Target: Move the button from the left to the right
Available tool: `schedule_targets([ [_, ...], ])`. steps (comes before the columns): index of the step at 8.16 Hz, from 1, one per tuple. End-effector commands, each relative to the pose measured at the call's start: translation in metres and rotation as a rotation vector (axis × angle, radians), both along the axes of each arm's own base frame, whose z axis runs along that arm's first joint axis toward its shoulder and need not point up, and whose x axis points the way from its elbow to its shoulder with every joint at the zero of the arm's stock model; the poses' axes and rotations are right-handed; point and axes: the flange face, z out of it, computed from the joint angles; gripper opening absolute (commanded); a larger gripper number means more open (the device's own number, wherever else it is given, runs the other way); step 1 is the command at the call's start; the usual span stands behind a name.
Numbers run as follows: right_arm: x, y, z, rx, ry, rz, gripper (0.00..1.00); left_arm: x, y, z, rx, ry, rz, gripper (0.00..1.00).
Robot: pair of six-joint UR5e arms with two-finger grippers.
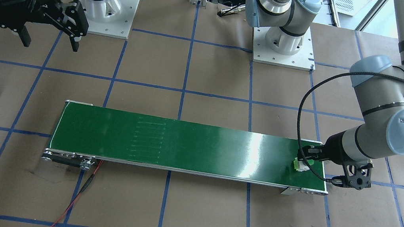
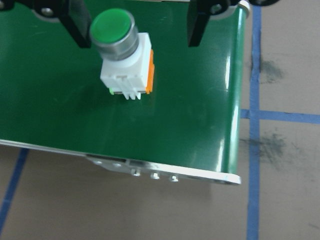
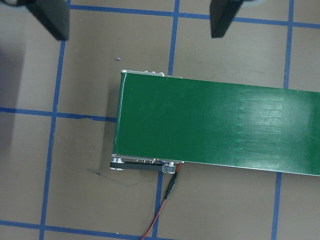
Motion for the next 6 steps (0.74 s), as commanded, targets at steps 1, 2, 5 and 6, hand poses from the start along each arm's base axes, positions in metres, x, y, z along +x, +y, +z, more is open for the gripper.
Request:
schedule_targets([
  [1,0.0,0.0,-0.002,0.006,-0.001,0.001,1.0,-0.06,0.019,0.078,-0.146,0.055,-0.037,1.0],
  [2,0.0,0.0,-0.002,0.004,-0.001,-0.001,1.0,-0.074,0.032,0.105,-0.184,0.046,-0.059,1.0],
  [5,0.0,-0.012,-0.013,0.012,-0.012,0.0,1.0,-0.061,0.049,0.136,-0.2,-0.132,-0.112,1.0],
  [6,-0.001,-0.021,-0.027,0.041,-0.005,0.001,1.0,-0.06,0.054,0.142,-0.206,-0.151,-0.112,1.0],
])
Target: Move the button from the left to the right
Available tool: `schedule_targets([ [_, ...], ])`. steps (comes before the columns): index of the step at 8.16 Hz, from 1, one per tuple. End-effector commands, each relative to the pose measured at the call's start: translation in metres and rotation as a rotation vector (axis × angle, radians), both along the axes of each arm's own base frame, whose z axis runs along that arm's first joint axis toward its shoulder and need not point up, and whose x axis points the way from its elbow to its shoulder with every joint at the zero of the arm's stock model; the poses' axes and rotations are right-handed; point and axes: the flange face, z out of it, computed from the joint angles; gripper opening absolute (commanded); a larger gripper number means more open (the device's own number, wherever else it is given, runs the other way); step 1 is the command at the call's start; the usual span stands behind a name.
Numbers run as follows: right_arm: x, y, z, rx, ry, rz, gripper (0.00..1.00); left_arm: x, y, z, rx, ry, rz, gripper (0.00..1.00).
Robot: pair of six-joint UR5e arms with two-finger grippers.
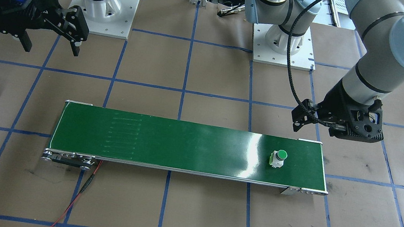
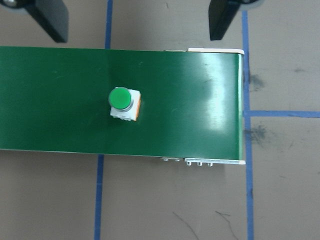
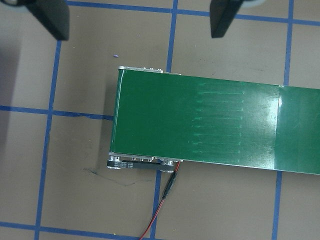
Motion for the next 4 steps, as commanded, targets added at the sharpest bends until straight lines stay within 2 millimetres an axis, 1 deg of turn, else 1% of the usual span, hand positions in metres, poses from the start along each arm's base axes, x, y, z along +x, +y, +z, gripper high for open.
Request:
schedule_targets([
  [1,0.0,-0.017,-0.023,0.036,-0.012,-0.003,1.0,0.004,0.013,0.025,-0.033,-0.082,-0.003,1.0],
  [2,-0.001,-0.036,-0.051,0.077,-0.014,-0.005,1.0,0.008,0.014,0.028,-0.039,-0.083,-0.009,1.0],
  [3,-0.001,-0.051,-0.07,0.081,-0.019,-0.01,1.0,0.011,0.013,0.028,-0.04,-0.092,-0.008,1.0],
  [4,0.001,-0.058,-0.085,0.103,-0.046,-0.008,1.0,0.013,0.012,0.031,-0.045,-0.089,-0.007,1.0],
])
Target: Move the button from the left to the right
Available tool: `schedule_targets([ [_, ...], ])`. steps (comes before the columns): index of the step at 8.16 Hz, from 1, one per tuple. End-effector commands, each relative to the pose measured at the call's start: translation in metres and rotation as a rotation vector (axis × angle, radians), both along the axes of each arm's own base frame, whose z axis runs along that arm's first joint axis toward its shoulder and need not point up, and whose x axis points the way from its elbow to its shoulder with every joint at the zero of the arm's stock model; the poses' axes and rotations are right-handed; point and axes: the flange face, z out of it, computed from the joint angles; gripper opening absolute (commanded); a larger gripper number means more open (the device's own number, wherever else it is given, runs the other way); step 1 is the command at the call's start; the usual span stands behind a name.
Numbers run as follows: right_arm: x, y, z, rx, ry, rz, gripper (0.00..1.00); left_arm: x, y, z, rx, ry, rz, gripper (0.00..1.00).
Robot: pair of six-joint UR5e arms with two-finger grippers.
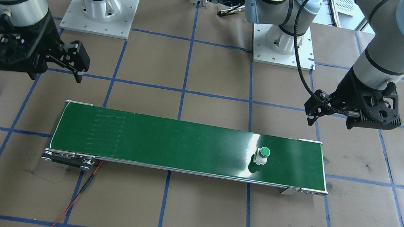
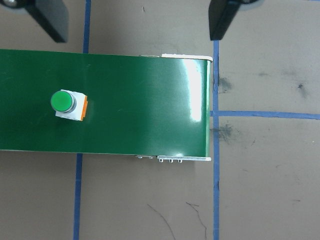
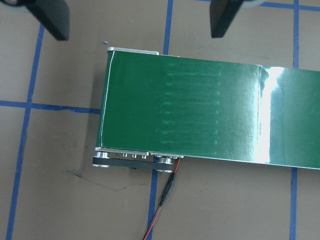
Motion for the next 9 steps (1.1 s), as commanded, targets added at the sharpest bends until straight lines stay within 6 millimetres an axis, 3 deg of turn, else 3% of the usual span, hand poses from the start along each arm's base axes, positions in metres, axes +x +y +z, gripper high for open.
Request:
schedule_targets([
  [1,0.003,-0.03,-0.051,0.044,-0.05,-0.007,1.0,0.004,0.003,0.016,-0.019,-0.028,-0.002,1.0],
  [2,0.003,-0.036,-0.072,0.056,-0.051,-0.009,1.0,0.013,0.0,0.028,-0.01,-0.101,-0.032,1.0],
  [4,0.007,-0.036,-0.087,0.044,-0.092,-0.016,1.0,0.017,-0.001,0.061,0.026,-0.14,-0.05,1.0],
  [6,0.009,-0.044,-0.114,0.059,-0.134,-0.06,0.99,0.015,0.002,0.075,0.004,-0.158,-0.053,1.0],
  [9,0.003,-0.04,-0.113,0.077,-0.172,-0.185,0.99,0.014,0.013,0.085,-0.016,-0.176,-0.05,1.0],
])
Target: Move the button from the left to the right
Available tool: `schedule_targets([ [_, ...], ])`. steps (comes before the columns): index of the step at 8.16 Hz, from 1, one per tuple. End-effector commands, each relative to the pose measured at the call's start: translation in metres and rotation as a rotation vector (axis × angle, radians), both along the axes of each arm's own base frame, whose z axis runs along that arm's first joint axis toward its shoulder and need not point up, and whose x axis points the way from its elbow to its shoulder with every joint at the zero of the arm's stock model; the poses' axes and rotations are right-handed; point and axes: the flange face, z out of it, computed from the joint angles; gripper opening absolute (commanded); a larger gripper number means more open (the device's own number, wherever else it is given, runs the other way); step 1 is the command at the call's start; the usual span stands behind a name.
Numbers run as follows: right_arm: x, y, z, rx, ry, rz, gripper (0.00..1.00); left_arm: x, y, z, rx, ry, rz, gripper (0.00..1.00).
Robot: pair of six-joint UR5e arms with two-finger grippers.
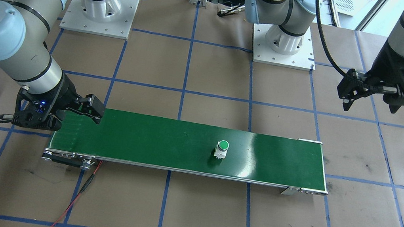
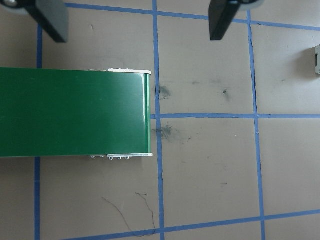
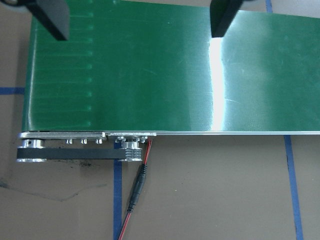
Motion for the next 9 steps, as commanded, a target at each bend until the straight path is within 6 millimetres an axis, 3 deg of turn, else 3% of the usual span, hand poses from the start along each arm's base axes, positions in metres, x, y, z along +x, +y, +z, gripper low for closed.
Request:
schedule_targets([
  [1,-0.002,0.001,-0.001,0.01,-0.01,-0.066,0.99,-0.002,0.012,0.015,-0.03,-0.009,0.0,1.0],
  [9,-0.002,0.001,-0.002,0.011,-0.013,-0.067,1.0,0.006,0.021,0.024,-0.033,-0.117,0.014,1.0],
])
